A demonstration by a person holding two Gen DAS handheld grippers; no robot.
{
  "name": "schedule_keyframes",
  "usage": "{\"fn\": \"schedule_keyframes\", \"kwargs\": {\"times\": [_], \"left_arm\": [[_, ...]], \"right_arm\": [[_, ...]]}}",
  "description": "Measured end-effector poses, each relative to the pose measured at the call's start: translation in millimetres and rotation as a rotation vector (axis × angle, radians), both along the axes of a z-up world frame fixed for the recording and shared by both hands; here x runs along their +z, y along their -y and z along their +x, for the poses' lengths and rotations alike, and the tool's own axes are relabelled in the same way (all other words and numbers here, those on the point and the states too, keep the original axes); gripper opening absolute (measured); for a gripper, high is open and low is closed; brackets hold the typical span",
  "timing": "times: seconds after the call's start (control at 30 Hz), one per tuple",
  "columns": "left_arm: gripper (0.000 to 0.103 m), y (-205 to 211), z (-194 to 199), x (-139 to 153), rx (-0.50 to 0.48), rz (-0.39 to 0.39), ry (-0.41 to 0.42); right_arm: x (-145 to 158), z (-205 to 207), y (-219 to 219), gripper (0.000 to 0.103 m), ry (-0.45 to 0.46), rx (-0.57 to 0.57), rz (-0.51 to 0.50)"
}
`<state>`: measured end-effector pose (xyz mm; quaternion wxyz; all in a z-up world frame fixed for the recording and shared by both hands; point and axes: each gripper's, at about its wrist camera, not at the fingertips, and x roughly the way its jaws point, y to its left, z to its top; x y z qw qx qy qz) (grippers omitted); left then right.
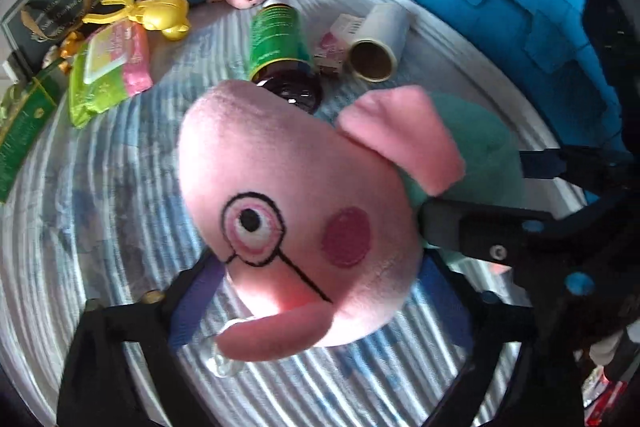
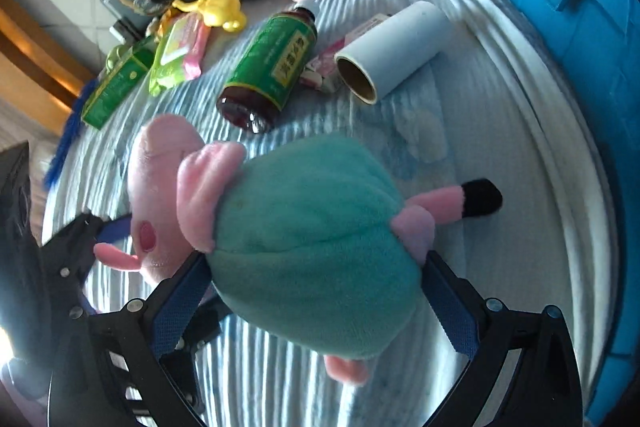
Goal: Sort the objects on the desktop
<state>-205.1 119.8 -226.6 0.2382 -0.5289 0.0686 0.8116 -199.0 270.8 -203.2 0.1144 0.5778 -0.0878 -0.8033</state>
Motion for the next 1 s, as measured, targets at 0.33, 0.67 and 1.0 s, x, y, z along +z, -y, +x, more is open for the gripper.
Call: {"fn": "schedule_keyframes", "kwargs": {"times": [0.33, 0.67, 1.0], "left_arm": [[0.078, 0.1, 40.2, 70.8, 0.014, -0.021, -0.204], [0.078, -26.3, 92.9, 213.3, 0.031, 0.101, -0.541], [0.078, -135.9, 120.1, 303.0, -0.074, 0.174, -0.678]], "right_arm": [[66.4, 31.7, 3.8, 0.091, -0.174, 0.030, 0.018], [227.0, 96.9, -23.8, 0.090, -0.547, 0.039, 0.083], [313.5, 145.6, -130.1, 0.091, -0.722, -0.078, 0.118]]}}
